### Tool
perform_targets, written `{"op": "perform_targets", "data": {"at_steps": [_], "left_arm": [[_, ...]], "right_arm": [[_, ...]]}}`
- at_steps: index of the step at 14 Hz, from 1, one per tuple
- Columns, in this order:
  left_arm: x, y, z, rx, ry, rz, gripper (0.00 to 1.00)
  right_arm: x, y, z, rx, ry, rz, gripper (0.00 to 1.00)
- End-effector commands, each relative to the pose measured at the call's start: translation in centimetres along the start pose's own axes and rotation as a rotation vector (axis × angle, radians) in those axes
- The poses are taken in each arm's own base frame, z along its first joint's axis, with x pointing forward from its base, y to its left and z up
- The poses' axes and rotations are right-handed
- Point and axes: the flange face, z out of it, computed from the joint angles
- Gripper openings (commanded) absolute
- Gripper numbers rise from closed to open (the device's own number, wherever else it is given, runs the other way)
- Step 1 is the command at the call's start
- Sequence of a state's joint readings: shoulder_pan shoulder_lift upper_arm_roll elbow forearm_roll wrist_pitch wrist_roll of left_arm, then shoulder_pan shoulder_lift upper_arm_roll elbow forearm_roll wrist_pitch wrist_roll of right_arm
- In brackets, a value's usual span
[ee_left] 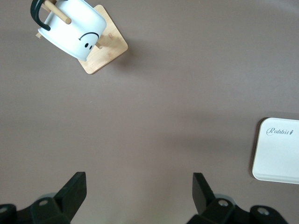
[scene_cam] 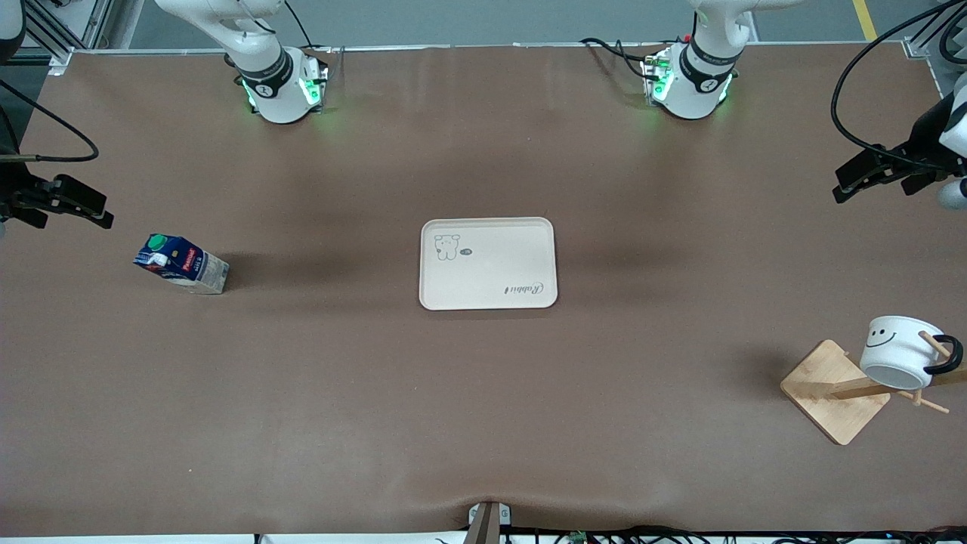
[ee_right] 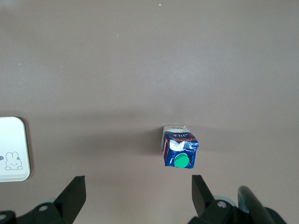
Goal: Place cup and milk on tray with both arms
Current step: 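Move the right gripper toward the milk carton while the left gripper approaches the mug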
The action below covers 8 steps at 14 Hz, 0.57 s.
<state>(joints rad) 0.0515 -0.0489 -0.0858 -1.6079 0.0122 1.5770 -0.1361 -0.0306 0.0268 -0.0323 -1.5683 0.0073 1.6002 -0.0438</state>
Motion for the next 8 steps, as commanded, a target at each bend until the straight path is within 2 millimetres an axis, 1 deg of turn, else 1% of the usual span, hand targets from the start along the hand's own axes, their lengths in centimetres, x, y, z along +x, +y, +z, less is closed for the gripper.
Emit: {"op": "perform_targets", "data": {"at_steps": [1,4,5,7,8], "left_arm": [[0.0,-0.2,-0.4,-0.010,-0.006,0.004,1.00],[0.2,-0.6,-0.5,-0.011,0.002,-0.012,1.00],[0.4,-1.3,-0.7,-0.014,0.006,-0.019,1.00],[1.6,-2.4,-1.2,-0.015,0.024,-0.044,1.00],[2.0,-3.6,-1.1,-0.015,0.023,-0.058,1.00]], "right_arm": [[-0.2,0.2,-0.5,0.013,0.003,-0.007,1.00],[-0.2,0.3,-0.5,0.013,0.003,-0.005,1.00],[-0.2,0.3,-0.5,0.013,0.003,-0.005,1.00],[-0.2,0.3,-0.5,0.013,0.002,-0.005,1.00],[-0.2,0.3,-0.5,0.013,0.002,-0.005,1.00]]}}
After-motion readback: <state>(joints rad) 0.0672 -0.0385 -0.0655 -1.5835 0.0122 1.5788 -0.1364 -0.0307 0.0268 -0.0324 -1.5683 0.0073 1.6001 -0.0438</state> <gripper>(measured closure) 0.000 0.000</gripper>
